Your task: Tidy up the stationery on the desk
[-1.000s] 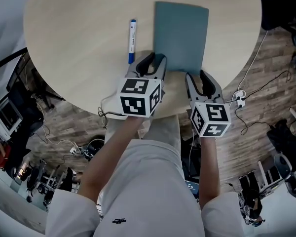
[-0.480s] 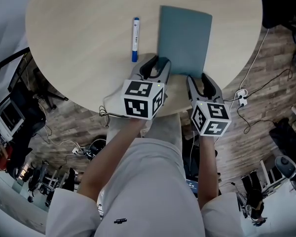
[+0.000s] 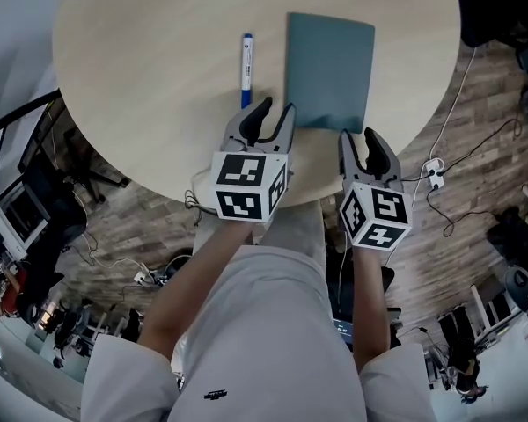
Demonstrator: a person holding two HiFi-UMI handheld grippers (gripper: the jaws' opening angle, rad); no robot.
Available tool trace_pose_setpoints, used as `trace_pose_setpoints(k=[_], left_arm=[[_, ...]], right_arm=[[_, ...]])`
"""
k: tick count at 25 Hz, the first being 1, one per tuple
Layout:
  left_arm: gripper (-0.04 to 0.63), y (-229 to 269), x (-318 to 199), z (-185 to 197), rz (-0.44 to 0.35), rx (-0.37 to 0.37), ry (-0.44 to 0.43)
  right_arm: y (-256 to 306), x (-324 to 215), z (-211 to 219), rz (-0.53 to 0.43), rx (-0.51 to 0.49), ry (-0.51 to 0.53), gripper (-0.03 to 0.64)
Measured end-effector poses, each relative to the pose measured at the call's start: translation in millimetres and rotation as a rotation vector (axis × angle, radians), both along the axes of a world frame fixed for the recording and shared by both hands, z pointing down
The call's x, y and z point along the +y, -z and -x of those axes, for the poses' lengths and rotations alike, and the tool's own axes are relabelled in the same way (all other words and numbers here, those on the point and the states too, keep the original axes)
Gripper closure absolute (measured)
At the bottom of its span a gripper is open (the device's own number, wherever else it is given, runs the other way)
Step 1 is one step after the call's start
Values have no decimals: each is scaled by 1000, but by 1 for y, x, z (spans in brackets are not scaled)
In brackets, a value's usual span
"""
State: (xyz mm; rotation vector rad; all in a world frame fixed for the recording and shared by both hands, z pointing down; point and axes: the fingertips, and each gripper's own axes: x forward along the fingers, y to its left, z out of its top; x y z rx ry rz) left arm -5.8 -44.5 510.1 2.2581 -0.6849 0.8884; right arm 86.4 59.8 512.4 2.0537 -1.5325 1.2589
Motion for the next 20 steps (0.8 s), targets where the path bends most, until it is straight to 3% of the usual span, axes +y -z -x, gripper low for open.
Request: trace_pose_setpoints(k=[12, 20], left_arm=[[449, 12, -32, 41, -82, -39, 69], [449, -13, -45, 58, -47, -94, 76]], right_arm=[[25, -19, 42, -75, -12, 45, 417], [40, -40, 61, -145, -14, 46, 474]])
